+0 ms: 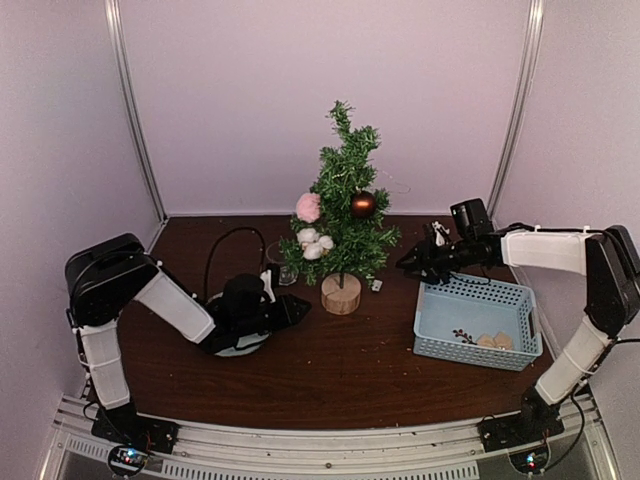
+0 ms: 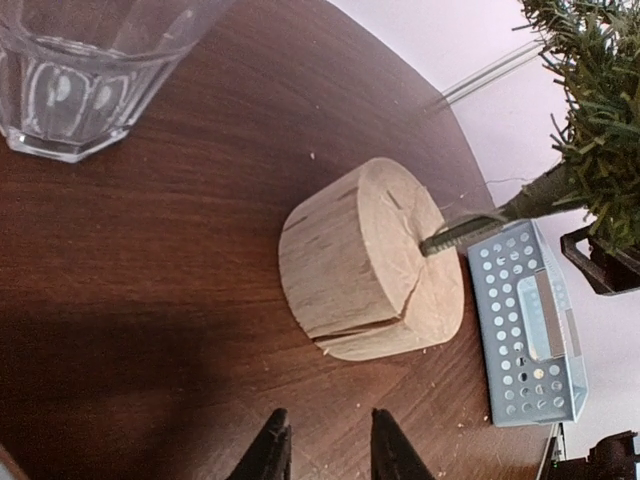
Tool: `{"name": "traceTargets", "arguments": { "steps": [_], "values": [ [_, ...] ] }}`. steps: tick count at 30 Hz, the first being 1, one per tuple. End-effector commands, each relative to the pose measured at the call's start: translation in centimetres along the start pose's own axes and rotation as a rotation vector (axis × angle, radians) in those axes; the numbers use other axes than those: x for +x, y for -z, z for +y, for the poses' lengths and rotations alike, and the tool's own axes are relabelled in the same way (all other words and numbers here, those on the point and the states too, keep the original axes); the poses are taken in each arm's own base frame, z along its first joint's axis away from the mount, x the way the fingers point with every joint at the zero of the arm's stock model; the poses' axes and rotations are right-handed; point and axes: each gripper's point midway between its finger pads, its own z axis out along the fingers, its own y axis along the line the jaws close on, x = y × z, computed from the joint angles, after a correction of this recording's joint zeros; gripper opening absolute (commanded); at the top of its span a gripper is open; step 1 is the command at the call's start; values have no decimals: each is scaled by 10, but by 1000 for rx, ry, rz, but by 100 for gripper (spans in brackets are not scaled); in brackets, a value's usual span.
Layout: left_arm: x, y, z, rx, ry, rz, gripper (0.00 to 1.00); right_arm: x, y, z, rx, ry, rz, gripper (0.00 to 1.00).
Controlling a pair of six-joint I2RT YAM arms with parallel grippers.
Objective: Decorate the small christmas tree
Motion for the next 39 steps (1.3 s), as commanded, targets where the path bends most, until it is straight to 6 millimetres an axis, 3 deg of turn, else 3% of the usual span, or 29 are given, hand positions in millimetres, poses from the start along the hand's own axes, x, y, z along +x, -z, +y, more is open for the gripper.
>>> {"name": "traceTargets", "arguments": {
  "steps": [1,19,30,39],
  "values": [
    [-32,-10,-35,118,62,-154,27,-1,2,17,-21,40,-36,34],
    [-24,-47,-31,124,120,-134,27,6,-3,22,-6,73,3,34],
    [-19,-57,1,44,197,-104,9,7,1,26,-12,103,9,34],
    [-20,-70,2,55,167,-40,3,-14,14,23,-21,105,-31,35]
  ]
}}
